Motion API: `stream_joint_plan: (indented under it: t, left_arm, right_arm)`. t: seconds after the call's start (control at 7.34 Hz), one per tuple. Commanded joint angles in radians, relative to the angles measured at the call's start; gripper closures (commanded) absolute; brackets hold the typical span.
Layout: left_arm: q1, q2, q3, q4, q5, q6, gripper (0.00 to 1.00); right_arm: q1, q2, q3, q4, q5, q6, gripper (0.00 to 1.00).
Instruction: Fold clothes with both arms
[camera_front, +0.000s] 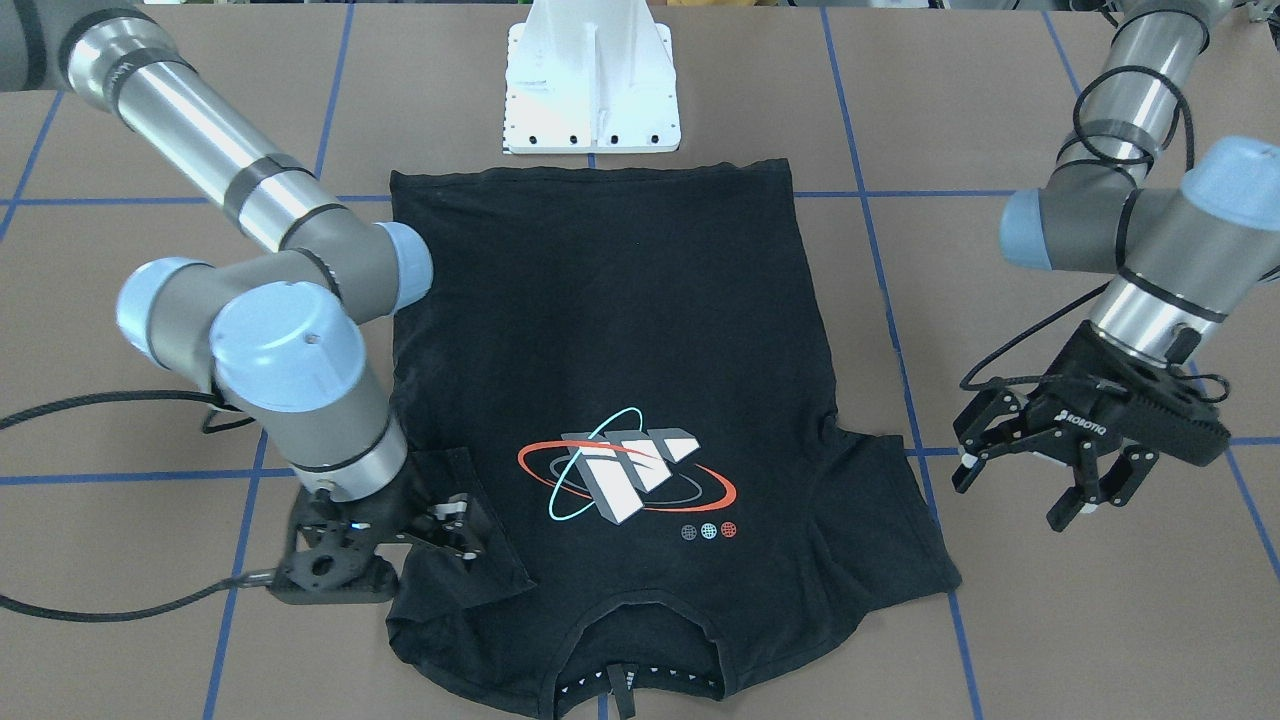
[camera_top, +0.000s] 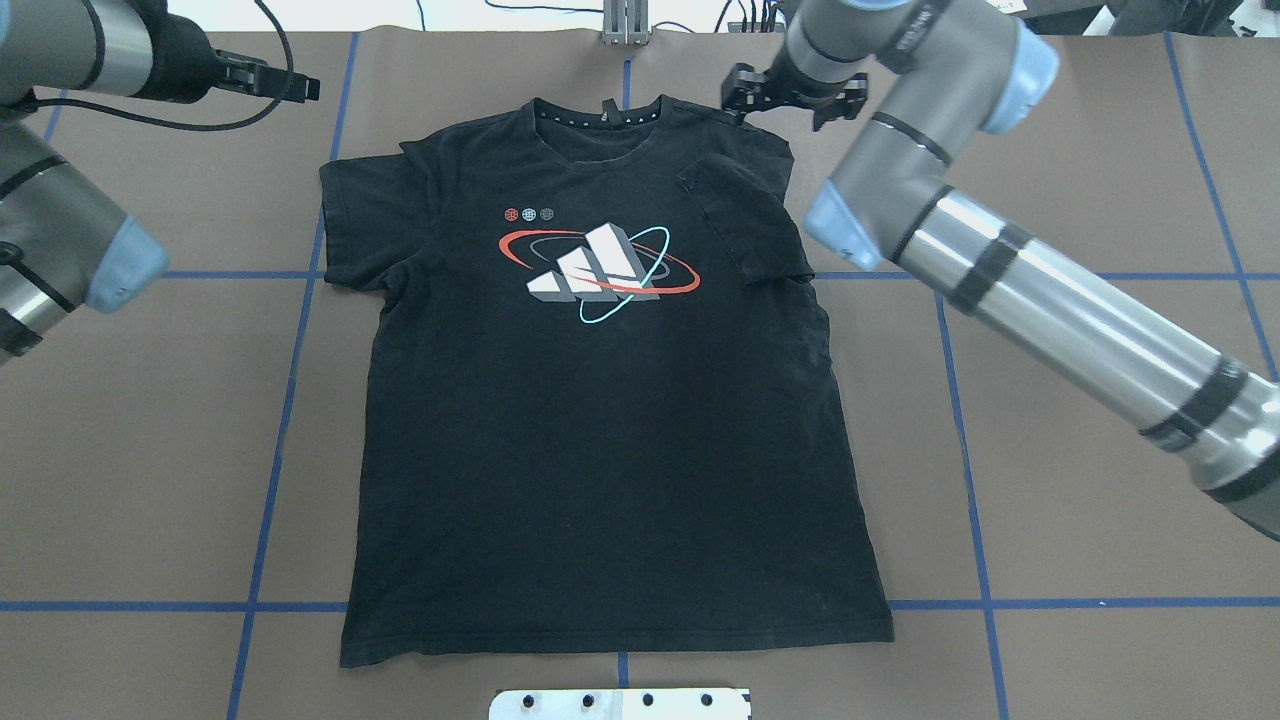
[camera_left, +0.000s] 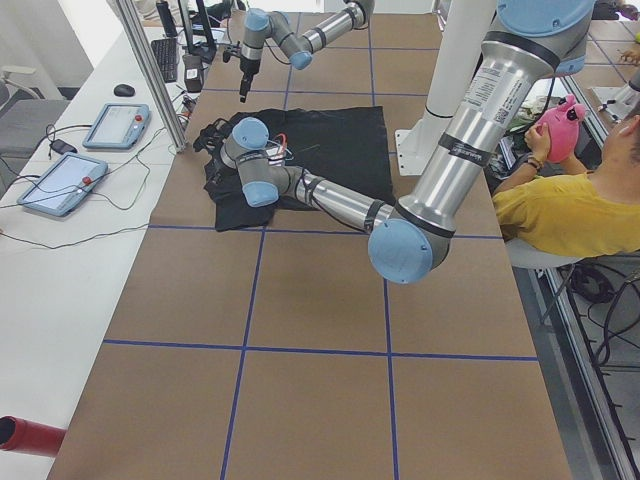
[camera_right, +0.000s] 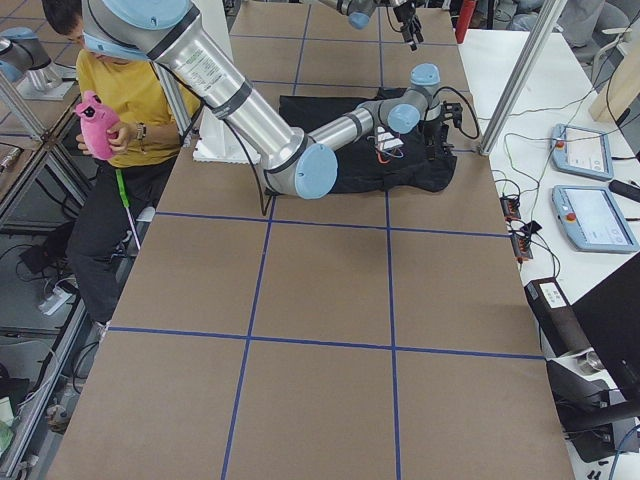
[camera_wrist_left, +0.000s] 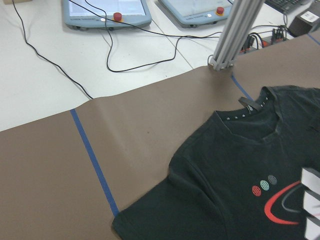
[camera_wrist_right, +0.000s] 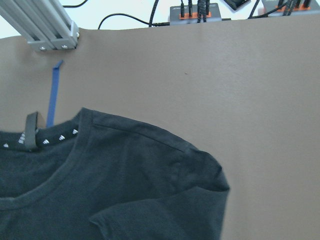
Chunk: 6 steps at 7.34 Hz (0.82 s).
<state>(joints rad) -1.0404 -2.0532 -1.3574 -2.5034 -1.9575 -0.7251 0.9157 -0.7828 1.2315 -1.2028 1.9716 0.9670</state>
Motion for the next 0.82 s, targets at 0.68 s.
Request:
stream_joint_plan:
  t: [0.68]
  left_arm:
    - [0.124,-0.091,0.377,-0.215,0.291,-0.065,0.09]
  right_arm:
    - [0.204,-0.420,0.324,0.006,0.191,-0.340,0.00]
